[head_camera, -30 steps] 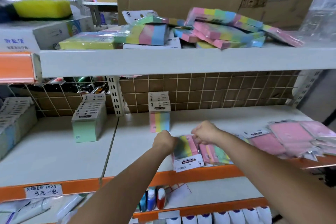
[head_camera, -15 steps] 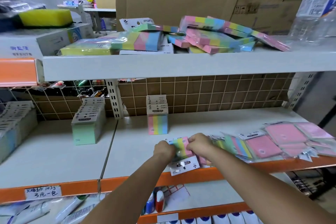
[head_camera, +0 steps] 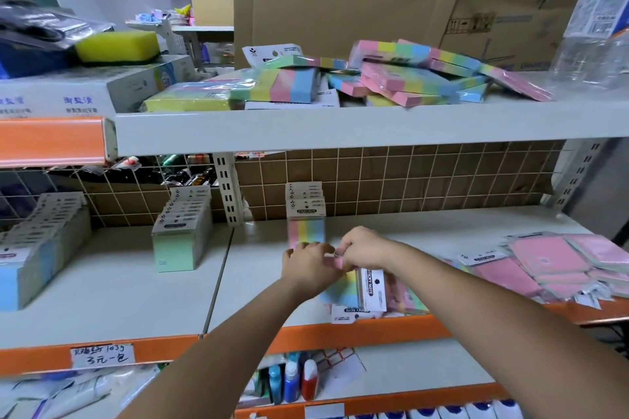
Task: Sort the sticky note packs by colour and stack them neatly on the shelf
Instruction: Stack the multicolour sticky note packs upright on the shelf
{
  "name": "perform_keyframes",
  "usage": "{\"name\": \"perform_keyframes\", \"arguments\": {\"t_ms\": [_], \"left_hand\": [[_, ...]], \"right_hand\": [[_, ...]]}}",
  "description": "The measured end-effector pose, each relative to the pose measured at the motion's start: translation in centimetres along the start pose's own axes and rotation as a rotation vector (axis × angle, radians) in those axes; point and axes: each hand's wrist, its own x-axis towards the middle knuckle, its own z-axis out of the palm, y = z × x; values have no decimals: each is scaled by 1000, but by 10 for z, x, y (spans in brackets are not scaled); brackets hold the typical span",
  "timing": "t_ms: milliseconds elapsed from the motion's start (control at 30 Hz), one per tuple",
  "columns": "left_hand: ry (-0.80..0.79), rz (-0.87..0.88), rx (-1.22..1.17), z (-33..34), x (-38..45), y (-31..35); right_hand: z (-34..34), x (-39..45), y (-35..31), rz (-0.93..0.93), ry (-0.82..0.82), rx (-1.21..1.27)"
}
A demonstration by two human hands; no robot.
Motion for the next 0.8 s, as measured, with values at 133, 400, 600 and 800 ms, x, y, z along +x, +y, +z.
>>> {"name": "perform_keyframes", "arguments": {"t_ms": [133,400,600,800], "left_hand": [[-109,-11,-234,-8,0,-11],[-166,-171,-895,-12,-4,-42],[-47,-272,-1061,-6,4,-55],[159,-470,-996,18,34,-60]], "right_hand": [[-4,5,-10,-12,24,11],[-3,22,-3,15,201,144],[15,39,15,152,253,162],[49,58,9,108,125,221]]}}
